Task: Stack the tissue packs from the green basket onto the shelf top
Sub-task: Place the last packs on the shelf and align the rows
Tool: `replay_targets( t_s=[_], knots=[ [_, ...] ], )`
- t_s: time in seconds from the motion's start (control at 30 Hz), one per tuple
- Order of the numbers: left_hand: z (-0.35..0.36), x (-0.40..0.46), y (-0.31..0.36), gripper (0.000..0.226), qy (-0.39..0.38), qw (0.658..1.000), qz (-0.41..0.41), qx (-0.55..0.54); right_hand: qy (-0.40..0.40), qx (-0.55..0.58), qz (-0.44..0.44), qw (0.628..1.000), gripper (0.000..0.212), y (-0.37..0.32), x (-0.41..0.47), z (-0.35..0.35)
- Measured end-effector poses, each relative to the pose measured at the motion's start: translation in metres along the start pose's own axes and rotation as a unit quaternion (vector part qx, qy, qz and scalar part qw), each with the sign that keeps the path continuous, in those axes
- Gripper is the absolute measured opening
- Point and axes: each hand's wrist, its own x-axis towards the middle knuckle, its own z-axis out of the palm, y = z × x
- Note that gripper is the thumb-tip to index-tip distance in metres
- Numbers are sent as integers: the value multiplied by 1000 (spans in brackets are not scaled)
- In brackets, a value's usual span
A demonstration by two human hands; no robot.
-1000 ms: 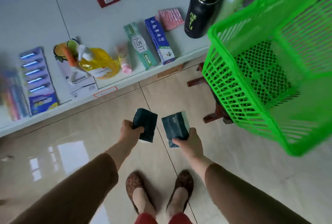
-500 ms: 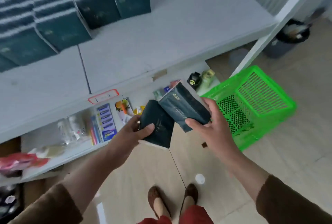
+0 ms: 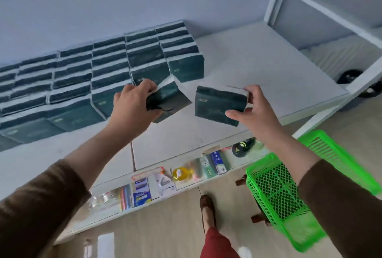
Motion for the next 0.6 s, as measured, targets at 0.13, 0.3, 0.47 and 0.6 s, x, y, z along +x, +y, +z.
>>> replay_targets(
  t_s=[0.13,0.3,0.47,0.6],
  knots=[
    [23,45,-13,47,-4,996,-13,92,-64,-91,-21,994,53,16,77,8],
    [37,76,-24,50,-13,991,-13,135,-133,-92,-44,986,48,19,142,18],
    [34,95,-42,51,-20,975,-8,223,-122,-84,-93,985,63,16,163,58],
    [38,93,-44,58,1,965,11,262,-25,-84,-98,991,65,22,156,83]
  ],
)
